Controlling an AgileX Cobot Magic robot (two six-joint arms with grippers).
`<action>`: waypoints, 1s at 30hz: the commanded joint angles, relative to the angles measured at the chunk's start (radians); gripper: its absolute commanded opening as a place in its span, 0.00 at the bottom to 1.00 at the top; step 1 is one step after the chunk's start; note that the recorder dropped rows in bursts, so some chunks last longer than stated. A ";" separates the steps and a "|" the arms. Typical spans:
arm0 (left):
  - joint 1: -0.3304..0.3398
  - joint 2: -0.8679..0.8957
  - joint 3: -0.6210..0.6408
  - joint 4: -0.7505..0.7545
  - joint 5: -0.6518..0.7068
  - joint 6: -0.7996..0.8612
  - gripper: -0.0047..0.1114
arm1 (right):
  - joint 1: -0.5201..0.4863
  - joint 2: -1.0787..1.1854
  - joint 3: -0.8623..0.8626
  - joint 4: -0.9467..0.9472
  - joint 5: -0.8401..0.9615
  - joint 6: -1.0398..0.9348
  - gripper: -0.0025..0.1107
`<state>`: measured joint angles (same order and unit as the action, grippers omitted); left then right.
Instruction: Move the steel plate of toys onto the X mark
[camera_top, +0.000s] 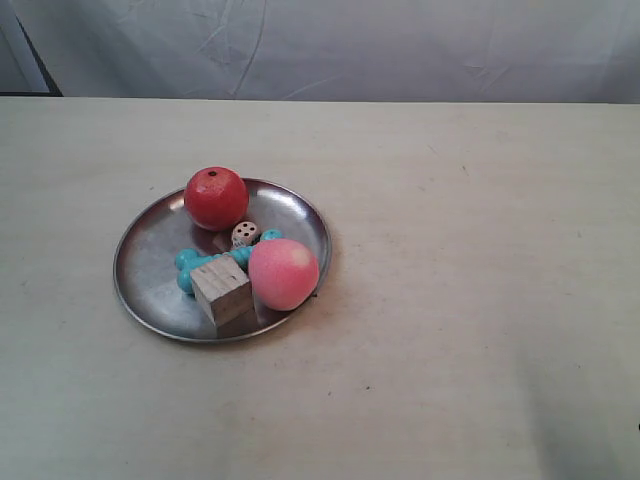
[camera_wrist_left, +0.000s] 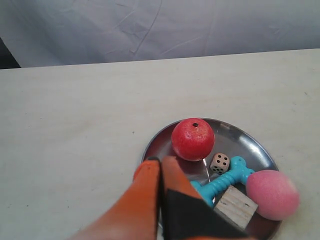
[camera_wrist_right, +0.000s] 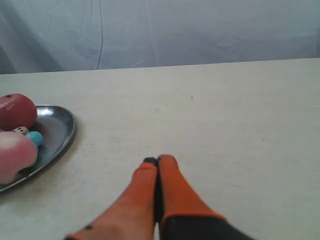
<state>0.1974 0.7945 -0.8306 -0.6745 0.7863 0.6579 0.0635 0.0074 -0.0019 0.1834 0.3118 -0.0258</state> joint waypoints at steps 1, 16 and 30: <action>0.000 -0.008 0.004 -0.004 -0.003 -0.002 0.04 | -0.005 -0.007 0.002 -0.007 -0.004 -0.002 0.02; 0.000 -0.253 0.246 0.082 -0.274 -0.095 0.04 | -0.005 -0.007 0.002 0.007 -0.004 -0.002 0.02; 0.000 -0.705 0.570 0.316 -0.355 -0.397 0.04 | -0.005 -0.007 0.002 0.009 -0.004 -0.002 0.02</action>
<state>0.1974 0.1511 -0.3105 -0.3922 0.4449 0.3148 0.0635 0.0074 -0.0019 0.1901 0.3118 -0.0258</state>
